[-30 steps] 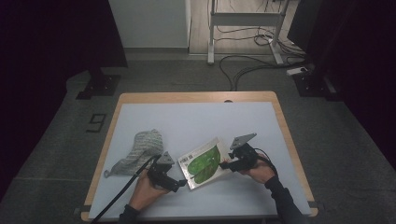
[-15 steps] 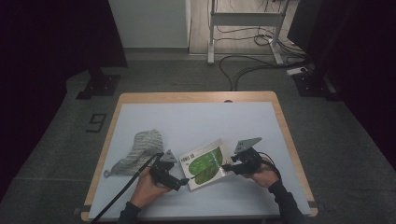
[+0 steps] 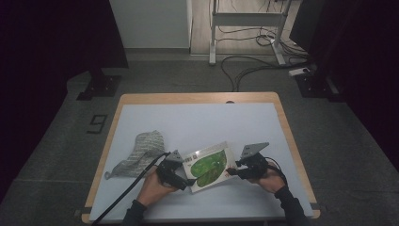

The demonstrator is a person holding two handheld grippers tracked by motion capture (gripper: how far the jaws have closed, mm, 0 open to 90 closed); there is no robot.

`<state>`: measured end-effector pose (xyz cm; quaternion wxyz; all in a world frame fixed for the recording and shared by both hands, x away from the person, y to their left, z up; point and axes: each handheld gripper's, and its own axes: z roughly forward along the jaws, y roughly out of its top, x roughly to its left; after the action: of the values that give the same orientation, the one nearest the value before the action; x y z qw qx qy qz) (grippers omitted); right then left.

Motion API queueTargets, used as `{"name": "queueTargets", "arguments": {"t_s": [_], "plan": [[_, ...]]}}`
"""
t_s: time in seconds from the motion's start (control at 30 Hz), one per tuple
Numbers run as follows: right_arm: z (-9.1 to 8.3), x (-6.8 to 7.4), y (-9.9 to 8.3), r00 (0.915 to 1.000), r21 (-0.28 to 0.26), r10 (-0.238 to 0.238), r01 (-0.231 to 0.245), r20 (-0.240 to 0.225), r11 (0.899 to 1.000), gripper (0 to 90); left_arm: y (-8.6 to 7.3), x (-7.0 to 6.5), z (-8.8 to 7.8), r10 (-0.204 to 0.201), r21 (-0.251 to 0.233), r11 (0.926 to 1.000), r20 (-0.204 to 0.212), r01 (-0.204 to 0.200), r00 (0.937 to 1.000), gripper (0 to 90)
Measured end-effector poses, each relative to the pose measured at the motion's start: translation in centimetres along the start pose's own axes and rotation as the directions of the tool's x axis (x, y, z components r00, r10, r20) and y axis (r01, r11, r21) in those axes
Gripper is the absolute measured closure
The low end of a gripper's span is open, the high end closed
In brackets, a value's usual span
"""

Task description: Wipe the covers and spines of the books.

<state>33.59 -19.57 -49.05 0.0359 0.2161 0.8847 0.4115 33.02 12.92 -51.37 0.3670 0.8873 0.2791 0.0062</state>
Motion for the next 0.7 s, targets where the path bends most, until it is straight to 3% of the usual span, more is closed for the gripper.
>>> {"name": "queueTargets", "arguments": {"t_s": [0.17, 0.23, 0.33, 0.6, 0.7], "plan": [[-0.1, -0.5, -0.3, 0.9988, -0.009, 0.042, -0.043, -0.026, 0.999, 58.4, 0.4, -0.4, -0.2, 0.019, -0.001, 0.9998, -0.008, -0.019, 0.9998, 10.8], [0.1, -0.7, -0.3, 0.9988, 0.020, 0.049, -0.049, 0.001, 0.999, 52.7, 0.5, -0.4, -0.4, 0.025, -0.004, 0.9997, -0.015, -0.025, 0.9996, 13.1], [0.3, -0.9, -0.4, 0.9976, 0.061, 0.036, -0.039, 0.059, 0.997, 51.2, 0.6, -0.6, -0.5, 0.041, -0.007, 0.9991, -0.029, -0.042, 0.9987, 14.8], [0.5, -2.3, -0.1, 0.9833, 0.004, 0.141, -0.142, 0.116, 0.990, 31.2, 0.7, -0.7, -0.7, 0.049, -0.003, 0.9988, -0.038, -0.049, 0.9981, 16.8], [0.9, -3.3, 0.2, 0.9755, -0.013, 0.200, -0.200, 0.091, 0.980, 25.5, 0.9, -0.7, -0.9, 0.048, -0.007, 0.9988, -0.039, -0.048, 0.9981, 19.3]]}}
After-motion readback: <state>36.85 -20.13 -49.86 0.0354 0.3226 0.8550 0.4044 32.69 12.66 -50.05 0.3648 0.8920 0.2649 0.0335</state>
